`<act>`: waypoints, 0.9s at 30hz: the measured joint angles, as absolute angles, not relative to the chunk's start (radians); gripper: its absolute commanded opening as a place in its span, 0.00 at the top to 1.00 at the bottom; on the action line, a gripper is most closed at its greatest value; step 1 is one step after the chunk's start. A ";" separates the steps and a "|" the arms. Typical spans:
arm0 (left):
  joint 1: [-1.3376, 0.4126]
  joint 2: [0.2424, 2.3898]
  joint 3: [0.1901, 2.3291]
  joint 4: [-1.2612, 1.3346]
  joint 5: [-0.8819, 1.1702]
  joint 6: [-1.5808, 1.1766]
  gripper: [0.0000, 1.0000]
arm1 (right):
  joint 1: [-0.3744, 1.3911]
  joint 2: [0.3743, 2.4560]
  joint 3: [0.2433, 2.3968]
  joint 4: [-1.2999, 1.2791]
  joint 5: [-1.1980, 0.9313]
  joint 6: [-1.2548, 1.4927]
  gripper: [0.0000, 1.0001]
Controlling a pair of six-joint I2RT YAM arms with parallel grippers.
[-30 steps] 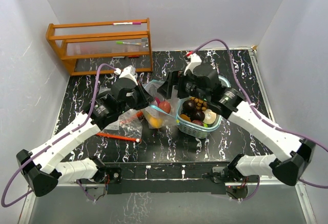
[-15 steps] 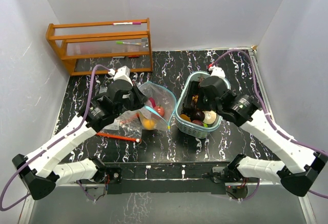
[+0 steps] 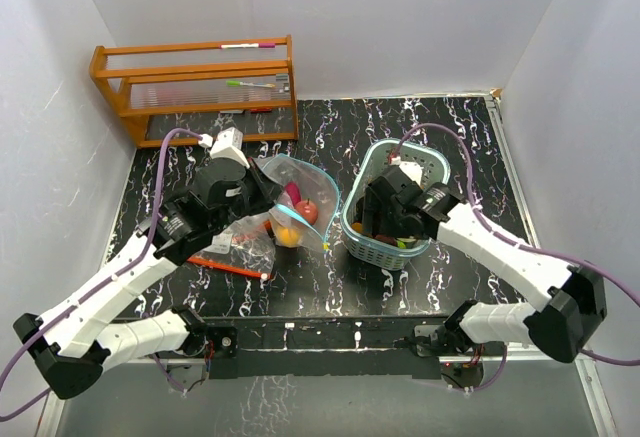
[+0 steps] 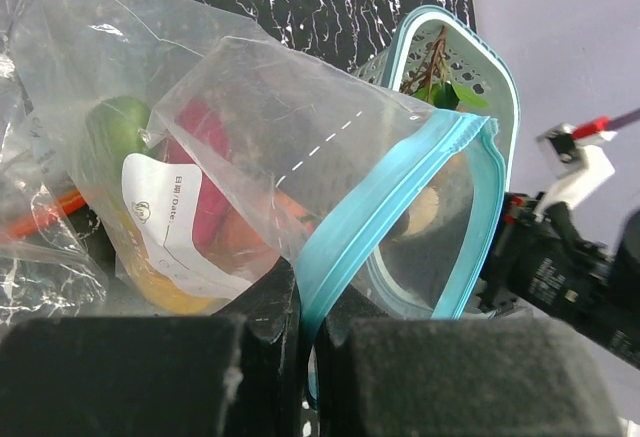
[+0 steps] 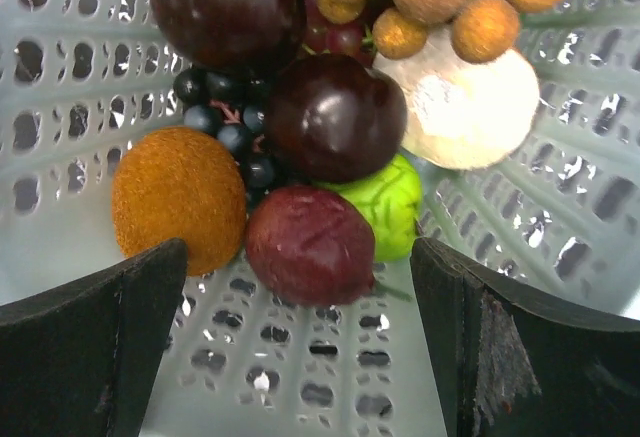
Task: Place the food in the zip-top bag and seal the zipper
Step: Pick up the fake fruit from the bin.
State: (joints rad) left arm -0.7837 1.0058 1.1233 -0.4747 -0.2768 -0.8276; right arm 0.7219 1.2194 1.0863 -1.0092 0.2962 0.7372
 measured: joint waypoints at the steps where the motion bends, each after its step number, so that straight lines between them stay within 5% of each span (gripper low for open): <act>1: -0.784 1.003 1.123 -0.475 -0.278 -0.826 1.00 | 0.716 1.234 1.075 -0.999 0.290 0.736 0.01; 4: -0.783 0.997 1.123 -0.476 -0.282 -0.818 1.00 | 0.704 1.277 1.049 -0.948 0.273 0.734 0.00; 13: -0.783 0.973 1.123 -0.487 -0.308 -0.812 1.00 | 0.665 1.341 1.008 -0.813 0.210 0.706 0.26; 19: -0.783 0.966 1.117 -0.495 -0.317 -0.812 1.00 | 0.657 1.355 0.938 -0.783 0.192 0.691 0.68; 27: -0.783 0.966 1.115 -0.496 -0.318 -0.812 1.00 | 0.650 1.333 0.973 -0.816 0.183 0.676 0.74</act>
State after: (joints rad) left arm -0.7826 0.9657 1.1152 -0.4961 -0.3183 -0.8120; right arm 0.6502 1.3331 0.9733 -0.8162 0.1829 0.6762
